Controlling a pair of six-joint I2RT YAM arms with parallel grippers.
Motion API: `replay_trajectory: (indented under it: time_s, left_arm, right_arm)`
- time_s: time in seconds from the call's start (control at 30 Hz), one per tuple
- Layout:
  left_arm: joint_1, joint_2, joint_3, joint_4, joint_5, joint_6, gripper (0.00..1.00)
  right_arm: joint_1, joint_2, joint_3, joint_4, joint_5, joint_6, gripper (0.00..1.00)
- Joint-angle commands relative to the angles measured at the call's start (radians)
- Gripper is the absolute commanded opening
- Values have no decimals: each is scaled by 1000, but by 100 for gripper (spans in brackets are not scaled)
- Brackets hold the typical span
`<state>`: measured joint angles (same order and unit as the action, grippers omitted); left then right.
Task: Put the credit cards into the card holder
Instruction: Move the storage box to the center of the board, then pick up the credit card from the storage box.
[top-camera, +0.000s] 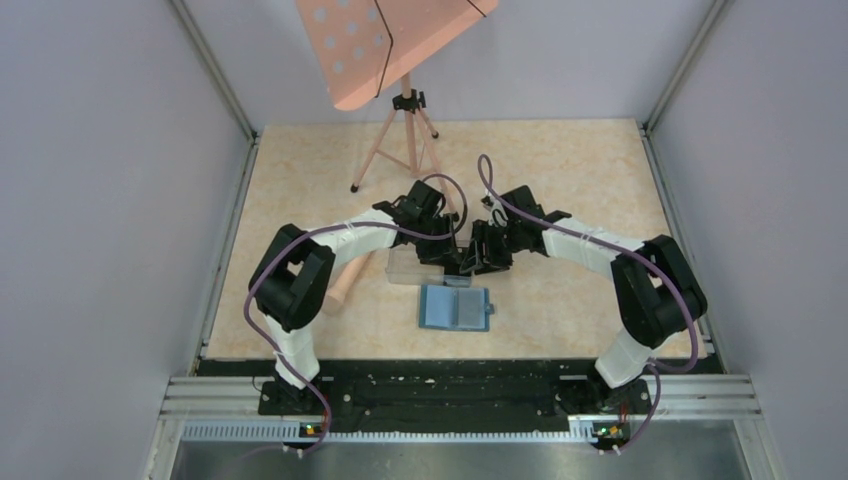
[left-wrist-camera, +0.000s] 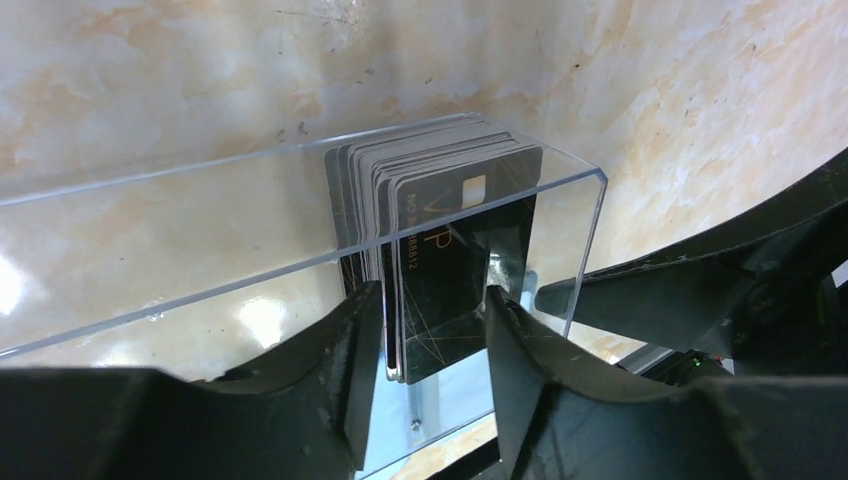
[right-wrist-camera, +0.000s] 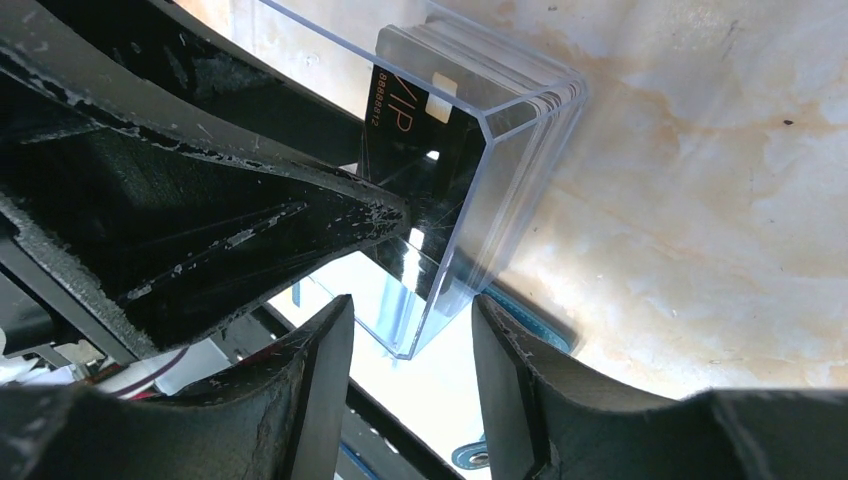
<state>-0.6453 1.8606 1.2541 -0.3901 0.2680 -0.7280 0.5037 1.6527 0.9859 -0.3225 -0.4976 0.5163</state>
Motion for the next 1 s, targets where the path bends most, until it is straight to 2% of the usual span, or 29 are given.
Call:
replay_trajectory:
  time_s: [0.0, 0.13, 0.27, 0.33, 0.43, 0.5, 0.63, 0.7, 0.83, 0.97]
  left_arm:
    - [-10, -29, 7, 4, 11, -8, 44]
    - [-21, -6, 26, 11, 40, -14, 29]
    - [-32, -17, 40, 2, 19, -5, 19]
    - [-35, -23, 54, -35, -9, 9, 23]
    - [-42, -25, 74, -100, -68, 27, 43]
    - [-46, -25, 80, -128, -97, 33, 52]
    - [-48, -24, 79, -143, -110, 36, 55]
    - [-49, -27, 80, -145, -116, 36, 50]
    - [-50, -27, 87, -149, -111, 33, 32]
    - [-50, -18, 93, -152, -103, 33, 20]
  right_arm:
    - [9, -39, 1, 12, -4, -14, 46]
    - [9, -38, 2, 19, -10, -10, 43]
    - [9, -37, 1, 20, -16, -9, 41]
    - [9, -38, -3, 22, -16, -9, 41]
    - [9, -38, -5, 22, -14, -9, 41]
    - [9, -36, -5, 23, -15, -9, 41]
    - [8, -35, -6, 23, -16, -11, 41]
    - [8, -35, -6, 24, -16, -10, 41]
    - [9, -31, -7, 23, -15, -10, 41]
    - [9, -25, -5, 23, -15, -12, 41]
